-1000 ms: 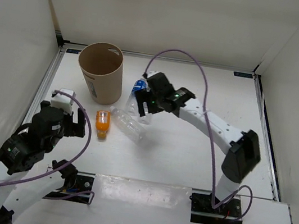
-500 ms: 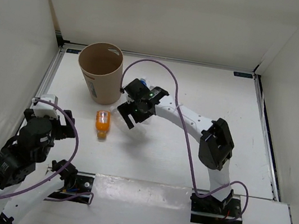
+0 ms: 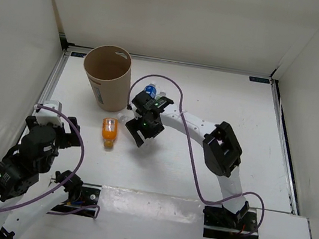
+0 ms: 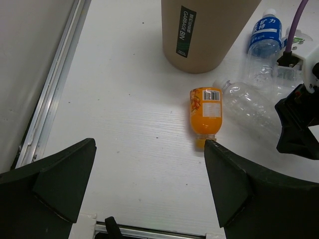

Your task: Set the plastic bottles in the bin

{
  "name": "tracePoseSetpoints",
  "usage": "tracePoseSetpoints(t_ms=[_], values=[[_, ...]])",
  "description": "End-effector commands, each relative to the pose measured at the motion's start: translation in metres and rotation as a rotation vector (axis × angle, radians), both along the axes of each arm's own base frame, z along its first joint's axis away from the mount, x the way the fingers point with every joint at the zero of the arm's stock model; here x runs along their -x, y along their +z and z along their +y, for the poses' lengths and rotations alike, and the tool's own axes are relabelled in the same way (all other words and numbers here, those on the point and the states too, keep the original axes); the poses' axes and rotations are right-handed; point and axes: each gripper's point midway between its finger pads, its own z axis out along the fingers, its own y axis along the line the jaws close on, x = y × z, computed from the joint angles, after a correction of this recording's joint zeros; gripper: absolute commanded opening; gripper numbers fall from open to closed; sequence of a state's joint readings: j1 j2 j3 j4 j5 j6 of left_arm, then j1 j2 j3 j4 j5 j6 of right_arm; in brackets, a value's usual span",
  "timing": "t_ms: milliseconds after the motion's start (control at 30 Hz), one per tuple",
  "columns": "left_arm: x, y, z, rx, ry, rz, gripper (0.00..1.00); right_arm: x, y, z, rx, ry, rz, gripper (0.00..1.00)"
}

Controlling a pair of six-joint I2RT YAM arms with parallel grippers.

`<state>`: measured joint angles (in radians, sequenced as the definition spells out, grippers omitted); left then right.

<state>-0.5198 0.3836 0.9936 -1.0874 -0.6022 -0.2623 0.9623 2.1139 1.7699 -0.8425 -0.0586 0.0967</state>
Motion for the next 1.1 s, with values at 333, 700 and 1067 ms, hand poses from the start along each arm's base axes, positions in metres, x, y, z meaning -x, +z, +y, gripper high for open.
tracePoseSetpoints(t_ms=[333, 700, 1067], values=[[-0.007, -0.002, -0.003, -0.019, 0.001, 0.01, 1.0, 0.005, -0.028, 0.002, -0.013, -0.01, 0.11, 0.73], [-0.006, -0.003, -0.002, -0.016, 0.005, 0.008, 1.0, 0.022, -0.014, -0.007, -0.002, 0.007, 0.071, 0.46], [-0.005, -0.001, 0.0, -0.014, 0.01, 0.001, 1.0, 0.027, 0.06, -0.031, -0.081, -0.024, -0.173, 0.27]])
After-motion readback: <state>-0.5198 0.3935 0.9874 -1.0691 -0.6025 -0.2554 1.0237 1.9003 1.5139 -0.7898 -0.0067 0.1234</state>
